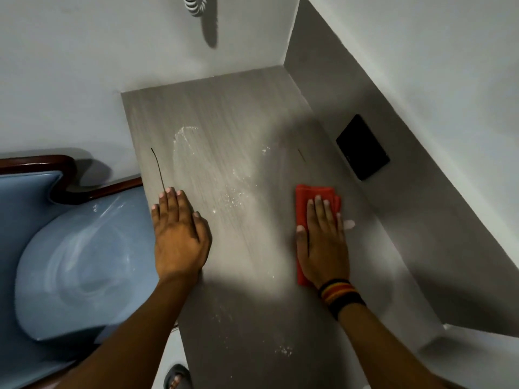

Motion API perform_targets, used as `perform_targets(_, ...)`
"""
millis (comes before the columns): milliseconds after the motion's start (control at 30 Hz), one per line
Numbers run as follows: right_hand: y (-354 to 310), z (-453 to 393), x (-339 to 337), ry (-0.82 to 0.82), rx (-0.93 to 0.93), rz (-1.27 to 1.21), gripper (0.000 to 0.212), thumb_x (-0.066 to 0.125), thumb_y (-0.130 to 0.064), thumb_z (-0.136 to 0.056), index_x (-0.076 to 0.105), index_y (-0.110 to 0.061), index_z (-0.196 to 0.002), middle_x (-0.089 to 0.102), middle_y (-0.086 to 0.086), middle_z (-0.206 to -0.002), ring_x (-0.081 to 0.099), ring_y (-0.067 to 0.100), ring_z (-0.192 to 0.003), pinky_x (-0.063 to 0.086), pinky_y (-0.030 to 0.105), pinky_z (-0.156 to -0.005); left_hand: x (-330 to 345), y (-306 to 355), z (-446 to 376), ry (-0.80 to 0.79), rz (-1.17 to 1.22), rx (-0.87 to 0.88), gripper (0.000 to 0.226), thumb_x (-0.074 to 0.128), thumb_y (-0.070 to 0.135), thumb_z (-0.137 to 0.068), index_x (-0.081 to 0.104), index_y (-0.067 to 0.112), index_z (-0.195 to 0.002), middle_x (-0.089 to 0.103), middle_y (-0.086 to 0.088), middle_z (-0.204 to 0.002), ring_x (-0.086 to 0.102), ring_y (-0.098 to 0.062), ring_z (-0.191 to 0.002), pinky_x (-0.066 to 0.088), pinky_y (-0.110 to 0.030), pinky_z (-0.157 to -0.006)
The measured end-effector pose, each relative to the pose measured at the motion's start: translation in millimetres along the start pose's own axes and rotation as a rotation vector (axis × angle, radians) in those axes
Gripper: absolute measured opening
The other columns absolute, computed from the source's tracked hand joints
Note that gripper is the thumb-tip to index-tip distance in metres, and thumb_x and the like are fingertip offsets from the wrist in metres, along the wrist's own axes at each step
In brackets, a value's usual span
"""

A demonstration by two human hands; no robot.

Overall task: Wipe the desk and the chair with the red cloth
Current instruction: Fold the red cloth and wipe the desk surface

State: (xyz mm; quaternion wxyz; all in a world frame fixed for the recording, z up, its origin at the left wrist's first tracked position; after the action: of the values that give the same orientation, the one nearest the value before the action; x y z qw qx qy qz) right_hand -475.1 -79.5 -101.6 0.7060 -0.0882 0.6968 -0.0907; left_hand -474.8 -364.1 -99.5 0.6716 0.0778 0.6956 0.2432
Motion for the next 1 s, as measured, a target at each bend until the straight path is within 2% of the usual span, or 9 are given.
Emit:
perform_targets(100,4.9,-18.7,-0.9,-0.035,0.007,0.001,0.067,0.024,-0.043,-0.102,0.023,-0.014,-0.162,0.020,0.003,-0.171,0.013,0.021,-0.160,0.009,0.048,-0.131,1.3,0.5,-0.2,-0.005,-0.003,0.000,0.070,0.019,0.039,-0.106,0.015,0.004,-0.166,0.008,-0.016,-0.176,0.000,-0.027,-0.165,0.002,-0.045,-0.135)
perform_targets(300,2.9,-142.0,-4.0,-0.033,-0.011,0.071,0.063,0.033,-0.033,-0.104,0.021,-0.014,-0.163,0.016,0.002,-0.172,0.010,0.019,-0.160,0.004,0.046,-0.131,7.3,-3.3,-1.6,0.019,0.000,-0.007,0.069,0.020,0.040,-0.106,0.017,0.006,-0.166,0.010,-0.014,-0.176,0.002,-0.025,-0.165,0.005,-0.046,-0.135)
perform_targets(500,1.2,-53.3,10.2,0.036,-0.093,-0.004,0.064,0.024,-0.043,-0.103,0.024,-0.018,-0.162,0.023,0.000,-0.170,0.015,0.018,-0.159,0.006,0.045,-0.131,5.2,-1.6,-1.3,0.010,0.012,-0.009,0.070,0.020,0.041,-0.106,0.016,0.007,-0.167,0.009,-0.013,-0.176,0.001,-0.023,-0.165,0.006,-0.047,-0.135)
perform_targets(600,0.6,-90.3,6.2,0.021,-0.086,0.003,0.065,0.026,-0.040,-0.101,0.026,-0.017,-0.162,0.024,0.001,-0.170,0.016,0.019,-0.159,0.008,0.048,-0.130,7.3,-3.6,-1.2,0.008,0.016,-0.005,0.070,0.020,0.042,-0.106,0.017,0.008,-0.167,0.010,-0.012,-0.176,0.001,-0.022,-0.165,0.005,-0.046,-0.135)
perform_targets(733,-9.3,-158.5,-1.4,-0.003,-0.022,0.029,0.062,0.034,-0.032,-0.104,0.022,-0.017,-0.163,0.017,0.000,-0.172,0.011,0.018,-0.160,0.003,0.047,-0.130,7.0,-4.2,-1.8,0.011,0.032,-0.008,0.069,0.020,0.042,-0.106,0.018,0.009,-0.167,0.010,-0.010,-0.177,0.001,-0.020,-0.165,0.006,-0.046,-0.135)
perform_targets(933,-14.5,-74.9,6.2,0.082,-0.002,-0.095,0.062,0.025,-0.041,-0.103,0.028,-0.018,-0.161,0.025,-0.001,-0.169,0.015,0.017,-0.159,0.004,0.045,-0.131,4.8,-3.5,-3.5,0.005,0.043,-0.020,0.070,0.020,0.043,-0.105,0.019,0.008,-0.166,0.010,-0.010,-0.176,0.002,-0.020,-0.165,0.006,-0.045,-0.135)
perform_targets(1000,-13.1,-79.9,7.9,0.071,-0.014,-0.094,0.061,0.029,-0.038,-0.103,0.030,-0.018,-0.160,0.027,0.001,-0.169,0.016,0.018,-0.159,0.004,0.046,-0.131,6.8,-4.6,-3.3,0.003,0.039,-0.020,0.070,0.020,0.043,-0.106,0.019,0.008,-0.166,0.010,-0.011,-0.176,0.002,-0.020,-0.165,0.006,-0.046,-0.135)
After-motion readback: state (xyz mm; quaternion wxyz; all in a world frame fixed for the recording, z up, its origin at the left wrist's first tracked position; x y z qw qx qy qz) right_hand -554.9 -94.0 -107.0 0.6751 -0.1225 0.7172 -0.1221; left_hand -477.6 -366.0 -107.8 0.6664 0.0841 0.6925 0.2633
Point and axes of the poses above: each hand's wrist, its own z-axis away from the middle knuckle, its own x-axis out of the palm, y = z × x, the point moved 2 cm from there along -z, towards the middle knuckle
